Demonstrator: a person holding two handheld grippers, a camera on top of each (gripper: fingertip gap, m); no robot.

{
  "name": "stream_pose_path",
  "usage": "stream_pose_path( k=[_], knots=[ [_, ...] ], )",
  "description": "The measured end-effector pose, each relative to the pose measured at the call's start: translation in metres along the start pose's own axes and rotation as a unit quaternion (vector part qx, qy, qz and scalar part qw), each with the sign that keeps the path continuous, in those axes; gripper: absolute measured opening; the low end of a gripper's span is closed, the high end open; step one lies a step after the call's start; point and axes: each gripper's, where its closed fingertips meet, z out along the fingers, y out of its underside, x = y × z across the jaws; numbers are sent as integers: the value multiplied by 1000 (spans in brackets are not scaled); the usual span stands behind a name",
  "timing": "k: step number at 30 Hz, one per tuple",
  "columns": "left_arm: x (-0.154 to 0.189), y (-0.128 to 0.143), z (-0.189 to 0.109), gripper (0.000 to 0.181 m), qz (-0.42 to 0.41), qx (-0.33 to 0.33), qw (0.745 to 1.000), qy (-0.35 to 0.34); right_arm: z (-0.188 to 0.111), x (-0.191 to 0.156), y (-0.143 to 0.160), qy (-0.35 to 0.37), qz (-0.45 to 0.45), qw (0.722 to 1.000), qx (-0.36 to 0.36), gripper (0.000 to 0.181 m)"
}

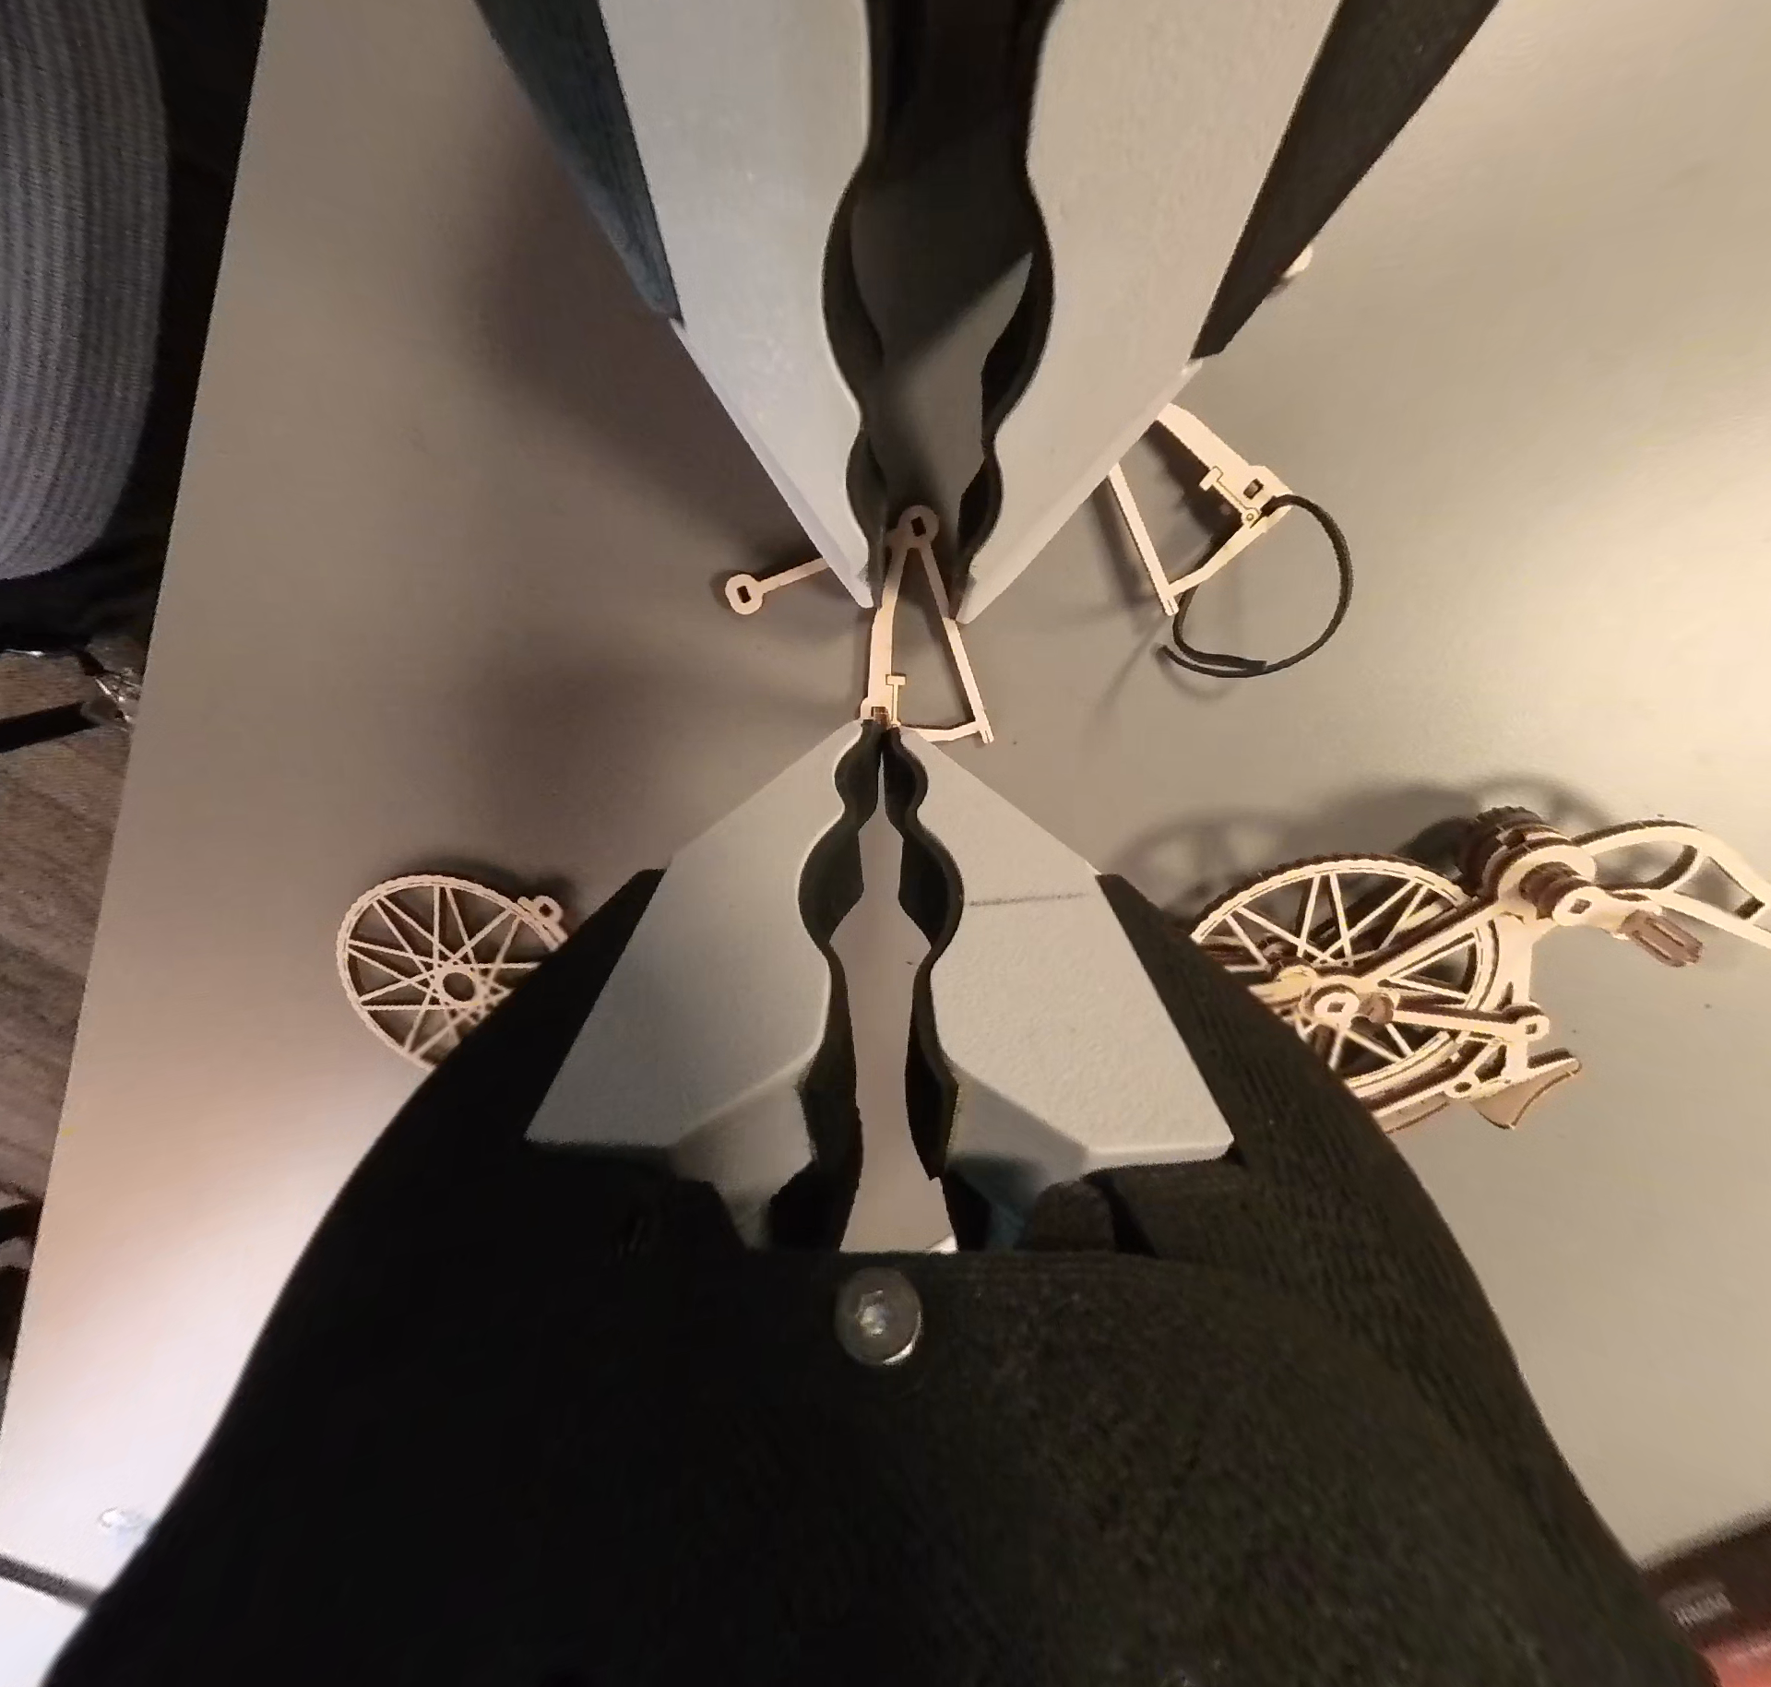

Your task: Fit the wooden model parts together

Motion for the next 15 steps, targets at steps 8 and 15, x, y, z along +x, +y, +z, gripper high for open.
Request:
stream_pose_path(
  k=[8,15],
  knots=[
    [0,0,0,13,7,1,1000,-6,1,0,-1,9,-26,1000,2,0],
    [0,0,0,13,1,0,1000,-1,1,0,-1,18,-14,1000,21,0]
  ],
)
